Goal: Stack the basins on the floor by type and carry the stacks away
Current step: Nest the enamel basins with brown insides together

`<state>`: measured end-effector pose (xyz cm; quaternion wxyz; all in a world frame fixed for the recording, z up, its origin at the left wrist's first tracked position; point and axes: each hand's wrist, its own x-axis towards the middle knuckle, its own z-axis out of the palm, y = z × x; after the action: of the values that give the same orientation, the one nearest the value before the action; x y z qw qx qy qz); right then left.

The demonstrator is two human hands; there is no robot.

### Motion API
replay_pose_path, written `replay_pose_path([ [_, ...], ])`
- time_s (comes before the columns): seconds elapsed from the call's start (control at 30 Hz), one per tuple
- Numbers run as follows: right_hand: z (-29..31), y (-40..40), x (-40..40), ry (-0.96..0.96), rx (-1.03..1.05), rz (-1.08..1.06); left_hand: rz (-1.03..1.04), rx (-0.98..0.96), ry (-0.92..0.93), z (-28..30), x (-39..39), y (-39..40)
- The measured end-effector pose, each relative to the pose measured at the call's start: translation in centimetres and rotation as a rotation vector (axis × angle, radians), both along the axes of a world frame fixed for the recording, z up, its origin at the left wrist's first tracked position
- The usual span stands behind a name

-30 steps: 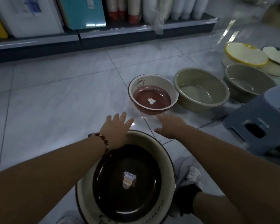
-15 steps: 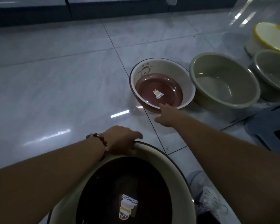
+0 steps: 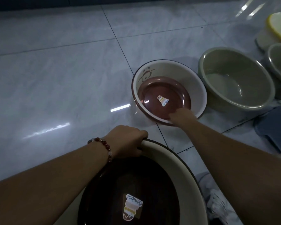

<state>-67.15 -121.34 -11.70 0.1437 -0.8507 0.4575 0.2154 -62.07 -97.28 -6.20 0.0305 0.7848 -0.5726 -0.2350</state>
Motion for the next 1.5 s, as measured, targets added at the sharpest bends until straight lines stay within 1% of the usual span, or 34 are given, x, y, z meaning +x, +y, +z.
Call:
replay_pose_path([
  [0.07,-1.7,-1.1,-1.2,0.021,-0.100,-0.111,-0.006,-0.016,-0.020,-0.1,-0.2,0.1],
  [0.1,-1.2,-0.6,-1.7,-0.011,-0.156,-0.164,-0.004,-0.020,-0.021,-0.1,-0.2,0.1],
  [0.13,-3.0,-1.6,-2.4,-0.061,-0.162,-0.229,0.001,-0.019,-0.016,-0.1,-0.2,0.1],
  [0.17,-3.9,-2.1,-2.9,-0.123,-0.108,-0.322,0.006,-0.015,-0.012,-0.1,-0.2,0.1],
  [0.2,-4.3,-2.3,-3.4,-0.204,0.004,-0.398,0.009,-0.012,-0.010,-0.1,-0.2,0.1],
  [0.23,-3.8,-1.8,-3.5,-0.280,0.172,-0.562,0.011,-0.011,-0.012,-0.2,-0.2,0.0],
  [0.27,-3.0,-1.4,-3.7,-0.407,0.352,-0.738,0.011,-0.012,-0.015,-0.2,-0.2,0.0],
  [0.33,-1.8,-0.4,-3.5,-0.597,0.695,-1.065,0.013,-0.010,-0.023,-0.3,-0.3,0.0],
  [0.4,-1.6,0.1,-3.0,-0.602,0.795,-1.191,0.016,0.001,-0.030,-0.4,-0.3,0.0],
  [0.43,-1.4,0.5,-2.8,-0.566,0.825,-1.190,0.014,0.009,-0.036,-0.4,-0.4,0.0],
  [0.47,-1.5,0.4,-2.4,-0.570,0.877,-1.213,0.011,0.015,-0.043,-0.3,-0.4,0.1],
  [0.53,-0.5,0.6,-2.0,-0.558,0.922,-1.244,0.006,0.036,-0.051,-0.3,-0.4,0.1],
  [0.57,0.0,0.5,-2.0,-0.566,0.891,-1.271,0.008,0.057,-0.046,-0.2,-0.4,0.1],
  [0.73,4.3,0.6,-2.2,-0.588,0.947,-1.287,0.044,0.164,-0.043,1.2,-0.7,0.3],
  [0.83,7.4,1.1,-3.7,-0.586,0.943,-1.240,0.098,0.272,-0.035,2.6,0.3,1.6],
  [0.9,9.7,1.2,-4.9,-0.588,0.896,-1.186,0.202,0.326,0.022,4.4,1.0,2.7],
  [0.97,12.1,1.1,-6.4,-0.590,0.855,-1.120,0.352,0.323,0.102,6.9,1.4,4.3],
  [1.13,19.6,1.9,-11.5,-0.579,0.788,-0.930,0.570,0.177,0.139,12.7,1.7,9.3],
  [1.2,22.6,2.9,-13.7,-0.559,0.752,-0.842,0.670,0.086,0.206,15.0,0.7,10.7],
  [1.23,24.0,3.6,-14.9,-0.550,0.730,-0.808,0.725,0.026,0.267,16.0,0.0,11.1],
  [1.3,26.5,4.8,-17.1,-0.560,0.686,-0.764,0.851,-0.081,0.448,17.9,-2.0,12.1],
  [1.37,28.6,6.3,-19.3,-0.570,0.659,-0.729,0.956,-0.129,0.624,19.4,-4.4,13.4],
  [1.5,31.7,9.4,-22.9,-0.535,0.686,-0.635,1.091,-0.296,0.851,21.7,-8.0,15.7],
])
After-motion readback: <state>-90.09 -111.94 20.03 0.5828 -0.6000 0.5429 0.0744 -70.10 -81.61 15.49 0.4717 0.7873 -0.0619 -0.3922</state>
